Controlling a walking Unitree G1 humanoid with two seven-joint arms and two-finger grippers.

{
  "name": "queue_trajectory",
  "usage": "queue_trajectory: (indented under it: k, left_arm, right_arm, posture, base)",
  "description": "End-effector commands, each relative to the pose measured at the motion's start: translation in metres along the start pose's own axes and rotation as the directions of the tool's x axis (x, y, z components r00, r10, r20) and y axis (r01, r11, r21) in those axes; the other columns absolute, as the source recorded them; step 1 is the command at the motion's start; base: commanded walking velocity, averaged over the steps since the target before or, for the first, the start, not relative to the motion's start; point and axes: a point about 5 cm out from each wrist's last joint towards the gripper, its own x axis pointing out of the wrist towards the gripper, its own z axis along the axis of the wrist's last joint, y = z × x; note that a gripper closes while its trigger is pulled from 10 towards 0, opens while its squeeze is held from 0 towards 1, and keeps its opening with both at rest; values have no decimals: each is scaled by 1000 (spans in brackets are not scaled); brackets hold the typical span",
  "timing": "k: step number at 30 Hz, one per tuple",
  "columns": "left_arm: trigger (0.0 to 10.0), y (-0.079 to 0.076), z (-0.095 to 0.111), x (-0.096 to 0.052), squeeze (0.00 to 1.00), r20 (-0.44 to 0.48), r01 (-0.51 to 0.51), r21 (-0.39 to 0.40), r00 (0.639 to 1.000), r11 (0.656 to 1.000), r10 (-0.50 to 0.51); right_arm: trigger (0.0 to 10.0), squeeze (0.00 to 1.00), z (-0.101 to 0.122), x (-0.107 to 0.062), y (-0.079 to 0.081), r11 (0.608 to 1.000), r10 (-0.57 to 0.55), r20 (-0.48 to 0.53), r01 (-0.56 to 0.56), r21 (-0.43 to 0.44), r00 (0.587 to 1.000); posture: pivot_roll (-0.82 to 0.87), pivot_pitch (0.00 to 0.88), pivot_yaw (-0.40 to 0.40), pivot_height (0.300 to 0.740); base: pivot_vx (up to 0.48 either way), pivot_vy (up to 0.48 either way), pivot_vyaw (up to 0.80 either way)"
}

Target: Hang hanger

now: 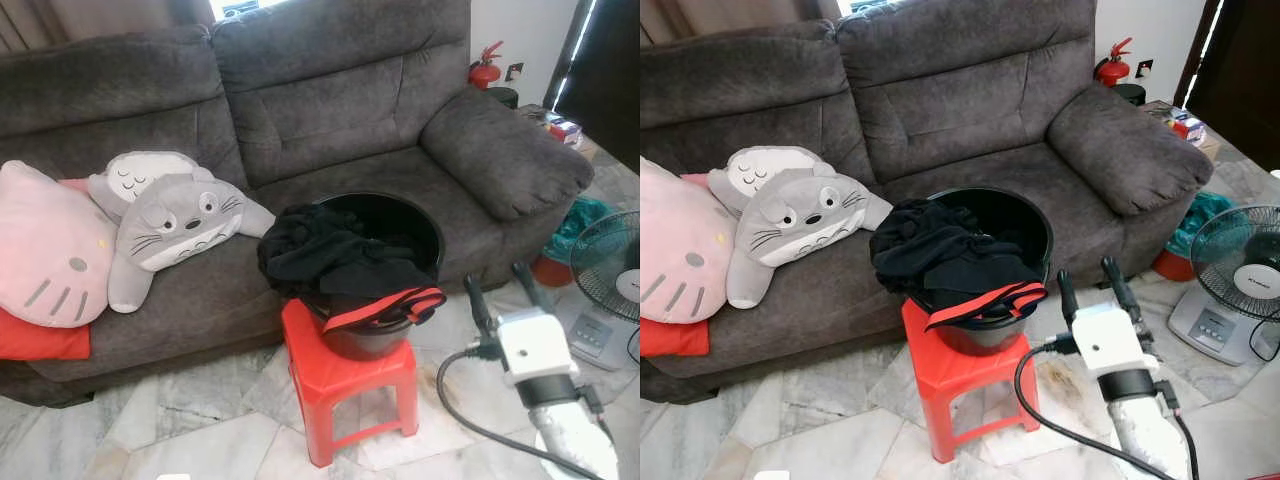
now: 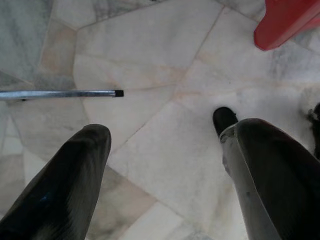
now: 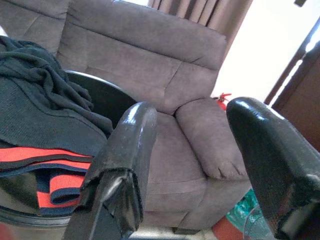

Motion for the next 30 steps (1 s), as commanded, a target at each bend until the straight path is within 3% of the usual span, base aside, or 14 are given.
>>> queue_trajectory:
  k: [1, 2, 4, 7, 13, 18, 20, 26, 30]
  left_arm:
    - [10000, 4, -2, -1, 0, -12, -8, 8, 1000, 1000, 8]
    - [10000, 5, -4, -1, 0, -19, -10, 2, 1000, 1000, 10]
    - [10000, 5, -4, -1, 0, -21, -11, -1, 1000, 1000, 11]
    - [10000, 5, -5, -1, 0, -23, -13, -12, 1000, 1000, 13]
    - [10000, 1, -4, 0, 0, -25, -9, -13, 1000, 1000, 9]
    - [10000, 0, -4, 0, 0, -27, -5, -14, 1000, 1000, 5]
    - [10000, -1, -4, 0, 0, -26, -4, -14, 1000, 1000, 3]
    - [10000, 1, -6, -1, 0, -29, -6, -19, 1000, 1000, 5]
    - [10000, 1, -8, -1, 0, -32, -7, -21, 999, 1000, 6]
  right_arm:
    - [10000, 0, 14, 28, 2, 990, 100, 41, -95, -102, 994]
    - [10000, 0, 29, 50, 8, 970, 196, 72, -183, -160, 978]
    - [10000, 0, 37, 54, 16, 959, 258, 78, -246, -142, 963]
    - [10000, 0, 45, 56, 27, 915, 374, 70, -356, -187, 925]
    - [10000, 0, 40, 66, 24, 891, 400, -35, -397, -222, 916]
    - [10000, 0, 28, 54, 33, 782, 523, -152, -543, -305, 839]
    - [10000, 0, 25, 55, 34, 795, 517, -160, -541, -276, 841]
    - [10000, 0, 24, 59, 41, 758, 556, -182, -585, -290, 811]
    - [10000, 0, 20, 59, 42, 756, 556, -194, -589, -286, 808]
  posture:
    - [-320, 0, 134, 740]
    - [-312, 0, 127, 740]
    - [-312, 0, 127, 740]
    - [-306, 0, 123, 740]
    - [-301, 0, 120, 740]
    - [-306, 0, 120, 740]
    - [-307, 0, 120, 740]
    - [-299, 0, 115, 740]
    - [-297, 0, 115, 740]
  base:
    - [0, 0, 0]
    - [0, 0, 0]
    - [0, 0, 0]
    - [0, 0, 0]
    - [0, 0, 0]
    - [0, 0, 0]
    - [0, 0, 0]
    - [0, 0, 0]
    - [0, 0, 0]
